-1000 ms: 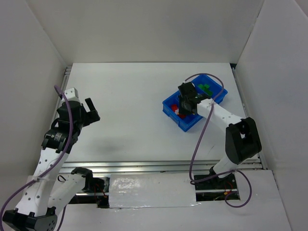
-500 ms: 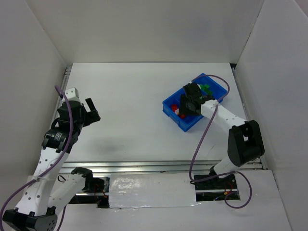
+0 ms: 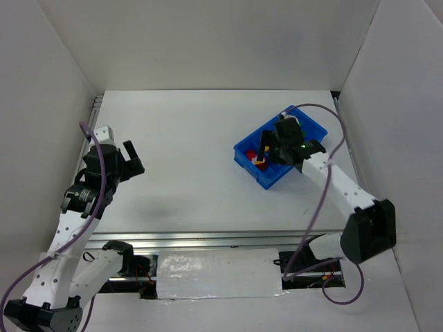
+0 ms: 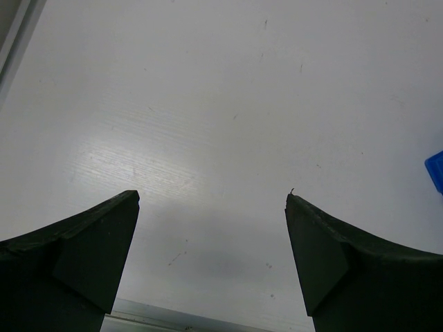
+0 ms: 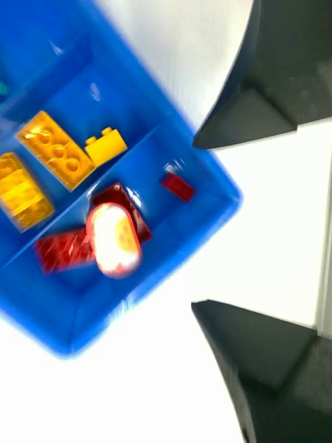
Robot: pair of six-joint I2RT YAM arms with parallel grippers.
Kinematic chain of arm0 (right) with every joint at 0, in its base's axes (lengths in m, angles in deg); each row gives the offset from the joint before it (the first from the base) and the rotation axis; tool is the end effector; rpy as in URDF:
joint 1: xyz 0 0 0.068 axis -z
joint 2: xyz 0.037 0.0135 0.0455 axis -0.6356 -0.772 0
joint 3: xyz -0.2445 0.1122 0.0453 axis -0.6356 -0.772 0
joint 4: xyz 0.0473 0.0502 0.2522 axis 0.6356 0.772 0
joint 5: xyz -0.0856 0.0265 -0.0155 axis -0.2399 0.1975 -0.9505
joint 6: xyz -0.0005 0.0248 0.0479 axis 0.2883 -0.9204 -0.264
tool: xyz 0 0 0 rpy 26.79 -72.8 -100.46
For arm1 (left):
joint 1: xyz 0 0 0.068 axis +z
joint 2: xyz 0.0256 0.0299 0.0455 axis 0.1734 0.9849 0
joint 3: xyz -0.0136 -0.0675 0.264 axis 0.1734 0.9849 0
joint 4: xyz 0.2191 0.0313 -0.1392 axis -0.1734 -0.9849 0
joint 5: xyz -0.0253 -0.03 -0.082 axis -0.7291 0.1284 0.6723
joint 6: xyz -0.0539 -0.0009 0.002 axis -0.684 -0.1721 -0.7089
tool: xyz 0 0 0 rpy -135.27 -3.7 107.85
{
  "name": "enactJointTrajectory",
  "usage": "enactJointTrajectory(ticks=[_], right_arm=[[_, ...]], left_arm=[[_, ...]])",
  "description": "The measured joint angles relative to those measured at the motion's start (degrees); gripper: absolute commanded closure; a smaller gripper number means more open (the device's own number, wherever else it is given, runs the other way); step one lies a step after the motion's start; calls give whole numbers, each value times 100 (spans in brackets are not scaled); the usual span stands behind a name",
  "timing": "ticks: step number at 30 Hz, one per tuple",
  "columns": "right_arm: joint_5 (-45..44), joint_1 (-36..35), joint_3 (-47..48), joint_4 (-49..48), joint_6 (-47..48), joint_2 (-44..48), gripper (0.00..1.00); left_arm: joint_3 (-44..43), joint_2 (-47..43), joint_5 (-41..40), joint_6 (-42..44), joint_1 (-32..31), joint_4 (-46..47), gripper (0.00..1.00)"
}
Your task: Sort the legos into containers by color
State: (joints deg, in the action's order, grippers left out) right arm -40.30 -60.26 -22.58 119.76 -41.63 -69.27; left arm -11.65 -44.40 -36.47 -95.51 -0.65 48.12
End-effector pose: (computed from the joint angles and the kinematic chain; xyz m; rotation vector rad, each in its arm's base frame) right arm 0.2756 0.0991 0.2767 0.1322 2.4295 0.1725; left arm 0.1613 -0.0181 0.3471 -0.5194 1.9630 -0.0734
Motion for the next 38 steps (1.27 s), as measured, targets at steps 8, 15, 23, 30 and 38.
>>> enactJointTrajectory(ticks=[8,15,23,30,38], right_arm=[[-186,-197,131,625,-153,2979,0],[-461,-195,542,1427,-203,4798,0],[-994,-197,1257,2752,-127,5652,0],[-1305,-195,1259,3167,-70,5995,0],[-1351,-195,1038,3257,-83,6000,0]], left_arm=[[-439,393,-310,-76,0,-365,0],[-1163,136,-446,-142,0,-826,0],[-1445,-691,-560,-138,0,-1427,1],[-911,-2081,-531,-63,0,-1495,0],[-778,-2476,-457,-11,0,-1471,1]])
